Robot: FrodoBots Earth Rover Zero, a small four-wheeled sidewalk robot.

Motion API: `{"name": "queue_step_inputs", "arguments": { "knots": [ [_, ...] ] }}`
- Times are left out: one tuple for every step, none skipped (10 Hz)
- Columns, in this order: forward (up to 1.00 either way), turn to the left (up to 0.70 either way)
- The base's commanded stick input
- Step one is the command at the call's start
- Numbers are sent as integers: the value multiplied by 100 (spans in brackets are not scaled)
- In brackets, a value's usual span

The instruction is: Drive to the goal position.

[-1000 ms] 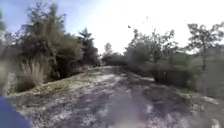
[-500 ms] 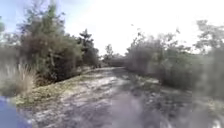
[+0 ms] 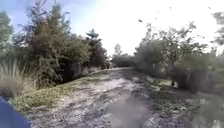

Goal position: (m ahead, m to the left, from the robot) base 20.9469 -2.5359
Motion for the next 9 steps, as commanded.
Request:
{"name": "queue_step_inputs", "arguments": {
  "knots": [
    [100, 27],
    [100, 2],
    [100, 0],
    [100, 0],
    [100, 0],
    [100, 0],
    [100, 0],
    [100, 0],
    [100, 0]
  ]
}}
